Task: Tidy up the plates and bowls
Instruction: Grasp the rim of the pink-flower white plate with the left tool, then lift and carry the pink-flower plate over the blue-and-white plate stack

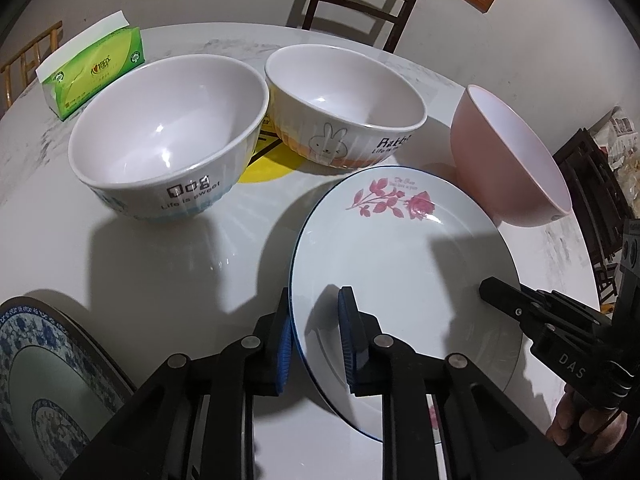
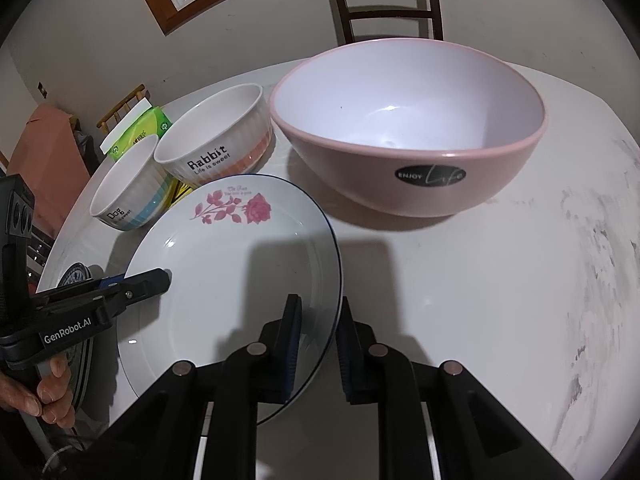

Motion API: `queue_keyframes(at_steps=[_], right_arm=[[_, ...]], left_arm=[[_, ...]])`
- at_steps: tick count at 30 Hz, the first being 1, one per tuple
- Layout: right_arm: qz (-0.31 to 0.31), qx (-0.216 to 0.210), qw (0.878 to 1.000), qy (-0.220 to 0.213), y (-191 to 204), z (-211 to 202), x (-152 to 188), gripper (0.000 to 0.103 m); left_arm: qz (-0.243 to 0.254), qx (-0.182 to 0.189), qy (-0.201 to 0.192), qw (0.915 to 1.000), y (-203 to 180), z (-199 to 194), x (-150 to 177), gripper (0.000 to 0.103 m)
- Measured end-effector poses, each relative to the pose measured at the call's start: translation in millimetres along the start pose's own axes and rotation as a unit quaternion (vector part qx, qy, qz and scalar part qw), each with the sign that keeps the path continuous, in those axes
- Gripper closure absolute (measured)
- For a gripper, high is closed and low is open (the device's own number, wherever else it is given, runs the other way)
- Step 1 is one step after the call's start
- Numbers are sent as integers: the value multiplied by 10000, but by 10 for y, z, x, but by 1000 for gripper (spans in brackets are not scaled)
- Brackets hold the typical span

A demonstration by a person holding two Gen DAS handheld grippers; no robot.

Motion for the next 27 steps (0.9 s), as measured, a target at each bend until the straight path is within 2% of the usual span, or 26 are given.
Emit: queue_keyframes(at_steps=[17, 27], right_arm=[[-47, 29, 10000, -75, 120, -106, 19, 86], [-114, 54, 9997, -224, 210, -287, 32, 86]], left_arm=[[56, 48, -43, 10000, -5, -83, 6, 87], [58, 82, -167, 9998, 10, -287, 77, 88]])
Point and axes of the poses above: each gripper's, at about its wrist camera, not at the fingertips, and z roughly the way its jaws point, y to its left, x to its underside, the point moved 2 cm from there along z, roughly the way its jaws point, and after that the axes turned 10 degrees about -z, right-handed, at the moved point
